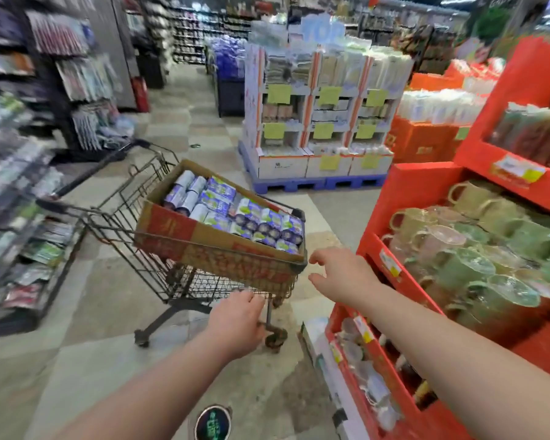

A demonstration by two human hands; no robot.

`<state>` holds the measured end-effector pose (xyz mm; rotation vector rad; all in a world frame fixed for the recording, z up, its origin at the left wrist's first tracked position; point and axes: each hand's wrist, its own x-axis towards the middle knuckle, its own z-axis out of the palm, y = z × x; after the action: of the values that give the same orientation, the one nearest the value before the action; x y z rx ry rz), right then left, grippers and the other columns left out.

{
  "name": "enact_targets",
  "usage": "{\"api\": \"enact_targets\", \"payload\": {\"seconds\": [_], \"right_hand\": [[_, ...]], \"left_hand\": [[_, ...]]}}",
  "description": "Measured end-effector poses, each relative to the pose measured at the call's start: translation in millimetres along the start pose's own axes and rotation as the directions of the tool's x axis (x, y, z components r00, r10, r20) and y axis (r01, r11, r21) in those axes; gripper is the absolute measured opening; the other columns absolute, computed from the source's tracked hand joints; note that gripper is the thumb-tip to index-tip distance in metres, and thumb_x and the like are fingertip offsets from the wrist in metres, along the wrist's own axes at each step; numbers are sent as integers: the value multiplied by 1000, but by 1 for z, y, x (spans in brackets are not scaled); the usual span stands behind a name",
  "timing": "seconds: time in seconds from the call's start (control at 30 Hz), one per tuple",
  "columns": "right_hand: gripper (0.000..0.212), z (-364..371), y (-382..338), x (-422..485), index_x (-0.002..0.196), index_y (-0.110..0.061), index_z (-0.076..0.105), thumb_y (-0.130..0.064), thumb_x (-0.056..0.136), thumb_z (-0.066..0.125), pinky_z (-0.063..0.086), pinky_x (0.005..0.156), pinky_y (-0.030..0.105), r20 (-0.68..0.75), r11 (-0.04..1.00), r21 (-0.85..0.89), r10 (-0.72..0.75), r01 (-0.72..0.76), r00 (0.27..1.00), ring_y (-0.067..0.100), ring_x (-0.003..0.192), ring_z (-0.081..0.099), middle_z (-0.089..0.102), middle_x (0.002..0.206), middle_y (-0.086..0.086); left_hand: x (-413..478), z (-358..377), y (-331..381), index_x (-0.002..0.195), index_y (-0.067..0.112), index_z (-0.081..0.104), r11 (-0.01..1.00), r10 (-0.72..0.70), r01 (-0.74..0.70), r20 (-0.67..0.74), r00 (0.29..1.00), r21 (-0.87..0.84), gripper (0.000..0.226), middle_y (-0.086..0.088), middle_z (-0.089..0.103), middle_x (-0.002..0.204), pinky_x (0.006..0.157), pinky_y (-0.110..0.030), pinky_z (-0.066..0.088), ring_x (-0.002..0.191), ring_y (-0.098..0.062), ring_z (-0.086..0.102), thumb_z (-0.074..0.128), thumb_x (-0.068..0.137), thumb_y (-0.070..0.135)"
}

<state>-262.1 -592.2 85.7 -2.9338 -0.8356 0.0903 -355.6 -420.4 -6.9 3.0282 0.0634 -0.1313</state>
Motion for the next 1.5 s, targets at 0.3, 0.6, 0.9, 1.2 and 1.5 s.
{"api": "enact_targets", "payload": {"seconds": [0.3,0.6,0.9,1.2,1.5], "right_hand": [[39,54,-30,120,129,-27,52,-37,91,51,45,92,34,159,992,23,-123,120,980,24,114,56,57,127,-1],[39,86,-49,214,128,-28,53,-37,90,50,46,93,34,273,989,54,-149,139,950,22,113,57,58,125,-2],[29,98,-87,298,116,-25,57,-37,90,51,46,83,30,271,999,38,-43,34,962,22,108,58,62,118,-1],[33,76,-119,381,120,-22,58,-33,90,50,47,85,33,162,983,60,161,-172,974,25,113,58,61,125,0],[41,51,-91,434,132,-26,52,-34,91,53,44,94,33,121,966,34,252,-257,960,23,122,53,53,136,1]], "left_hand": [[78,-35,-91,122,18,48,988,-145,146,-32,989,48,38,-3,50,120,91,-37,44,115,-25,49,49,90,39],[159,-81,-166,127,19,46,978,-206,209,-104,973,22,41,-2,50,123,90,-38,46,115,-24,48,47,92,40],[237,-91,-253,139,19,39,995,-95,97,-97,991,18,50,-3,46,133,99,-38,43,123,-24,46,47,94,40],[293,-67,-325,134,17,42,998,63,-65,60,996,28,45,-5,47,131,96,-38,42,122,-26,45,46,94,37],[346,-45,-323,137,17,38,981,181,-190,181,967,32,46,-5,43,136,95,-38,40,126,-25,41,42,96,38]]}}
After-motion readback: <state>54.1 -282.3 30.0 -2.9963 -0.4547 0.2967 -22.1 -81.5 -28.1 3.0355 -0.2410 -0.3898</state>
